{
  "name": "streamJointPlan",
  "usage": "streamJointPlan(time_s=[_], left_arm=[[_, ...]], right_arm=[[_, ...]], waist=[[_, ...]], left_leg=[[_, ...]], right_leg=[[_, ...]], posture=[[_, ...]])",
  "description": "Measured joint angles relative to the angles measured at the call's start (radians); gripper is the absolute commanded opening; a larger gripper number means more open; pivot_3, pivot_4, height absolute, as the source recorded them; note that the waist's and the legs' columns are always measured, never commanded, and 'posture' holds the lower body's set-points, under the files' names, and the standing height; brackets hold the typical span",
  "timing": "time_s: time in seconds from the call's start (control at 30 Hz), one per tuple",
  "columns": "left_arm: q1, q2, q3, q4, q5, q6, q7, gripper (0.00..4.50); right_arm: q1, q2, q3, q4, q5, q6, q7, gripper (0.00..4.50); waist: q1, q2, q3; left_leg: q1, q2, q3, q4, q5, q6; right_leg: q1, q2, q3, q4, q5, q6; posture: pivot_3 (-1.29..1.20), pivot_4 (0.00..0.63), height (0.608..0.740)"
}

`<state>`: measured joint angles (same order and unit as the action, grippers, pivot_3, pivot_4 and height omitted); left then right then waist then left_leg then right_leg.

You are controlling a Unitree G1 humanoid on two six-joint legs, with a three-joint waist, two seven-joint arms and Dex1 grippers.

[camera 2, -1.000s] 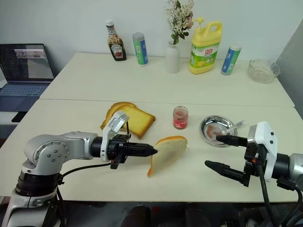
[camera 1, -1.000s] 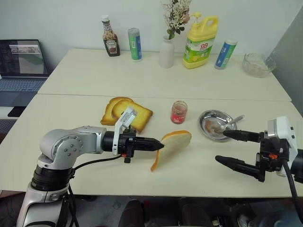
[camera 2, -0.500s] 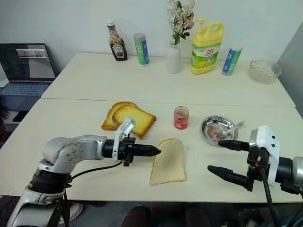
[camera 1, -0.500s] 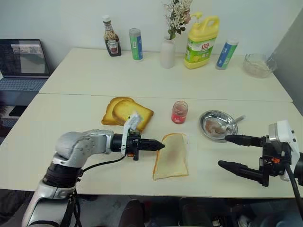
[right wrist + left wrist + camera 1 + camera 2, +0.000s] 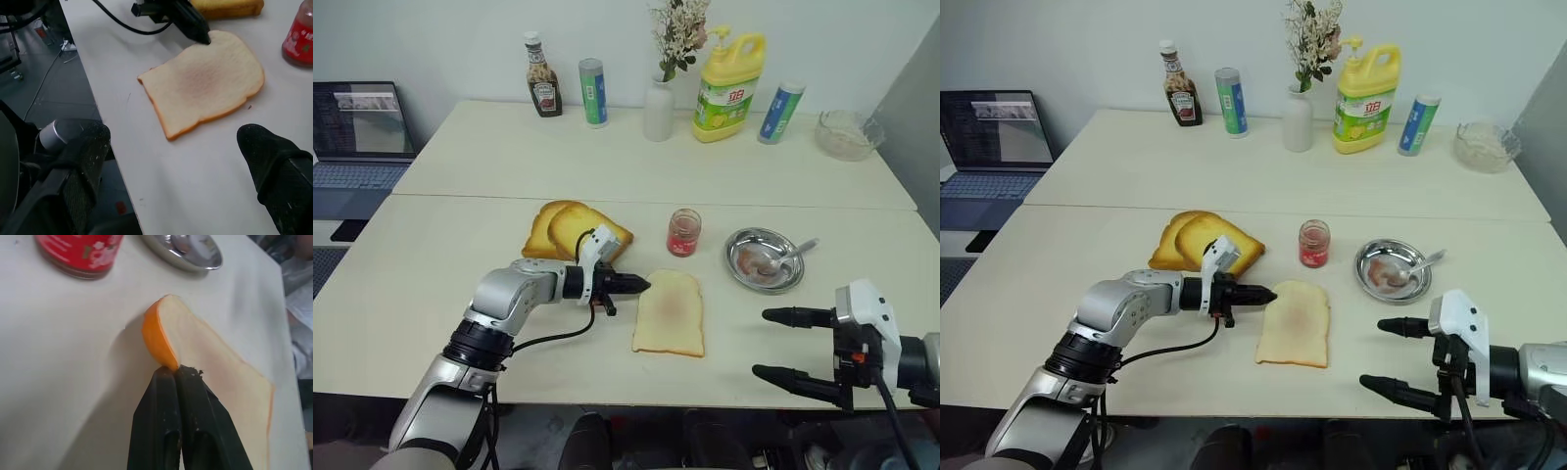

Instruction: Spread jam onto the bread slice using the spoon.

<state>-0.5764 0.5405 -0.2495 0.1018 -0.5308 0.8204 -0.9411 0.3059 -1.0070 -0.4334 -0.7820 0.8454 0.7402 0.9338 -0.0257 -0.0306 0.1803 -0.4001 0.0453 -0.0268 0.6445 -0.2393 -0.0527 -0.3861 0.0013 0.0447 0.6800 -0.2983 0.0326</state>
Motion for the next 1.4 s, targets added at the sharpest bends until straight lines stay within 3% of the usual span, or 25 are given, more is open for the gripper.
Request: streamJointPlan(time_s=[0.4, 0.5, 0.83, 1.23, 1.33, 1.4], left_arm=[[-0.011, -0.024, 0.005, 0.029, 0.092, -0.059, 0.014, 0.02], [-0.01, -0.024, 0.005, 0.029, 0.118, -0.07, 0.017, 0.63], [0.023, 0.009, 0.021, -0.032, 0.174, -0.138, 0.017, 3.85], [0.051, 0.16, 0.08, -0.175, 0.219, -0.238, -0.023, 3.85], [0.067, 0.192, 0.088, -0.199, 0.224, -0.252, -0.034, 4.39], [0.072, 0.23, 0.095, -0.201, 0.245, -0.294, -0.042, 4.48]], right_arm=[[0.009, 0.004, 0.027, 0.012, -0.058, -0.045, 0.031, 4.5], [0.009, 0.005, 0.027, 0.012, -0.06, -0.05, 0.033, 4.5], [-0.001, 0.014, 0.044, 0.025, -0.082, -0.067, 0.034, 4.5], [0.006, 0.015, 0.036, 0.042, -0.118, -0.089, 0.052, 4.5], [0.008, 0.02, 0.026, 0.042, -0.118, -0.092, 0.053, 4.5], [0.009, 0.032, 0.018, 0.043, -0.118, -0.092, 0.049, 4.5]], waist=[[0.0, 0.0, 0.0], [0.0, 0.0, 0.0], [0.0, 0.0, 0.0], [0.0, 0.0, 0.0], [0.0, 0.0, 0.0], [0.0, 0.0, 0.0]], left_leg=[[0.0, 0.0, 0.0, 0.0, 0.0, 0.0], [0.0, 0.0, 0.0, 0.0, 0.0, 0.0], [0.0, 0.0, 0.0, 0.0, 0.0, 0.0], [0.0, 0.0, 0.0, 0.0, 0.0, 0.0], [0.0, 0.001, 0.0, 0.0, 0.0, 0.0], [0.0, 0.001, 0.0, 0.0, 0.0, 0.0]], right_leg=[[0.0, 0.0, 0.0, 0.0, 0.0, 0.0], [0.0, 0.0, 0.0, 0.0, 0.0, 0.0], [0.0, 0.0, 0.0, 0.0, 0.0, 0.0], [0.0, 0.0, 0.0, 0.0, 0.0, 0.0], [0.0, 0.0, 0.0, 0.0, 0.0, 0.0], [0.0, 0.0, 0.0, 0.0, 0.0, 0.0]], posture=[[0.0, 0.15, 0.74], [0.0, 0.15, 0.74], [0.0, 0.15, 0.74], [0.0, 0.15, 0.74], [0.0, 0.15, 0.74], [0.0, 0.15, 0.74]])
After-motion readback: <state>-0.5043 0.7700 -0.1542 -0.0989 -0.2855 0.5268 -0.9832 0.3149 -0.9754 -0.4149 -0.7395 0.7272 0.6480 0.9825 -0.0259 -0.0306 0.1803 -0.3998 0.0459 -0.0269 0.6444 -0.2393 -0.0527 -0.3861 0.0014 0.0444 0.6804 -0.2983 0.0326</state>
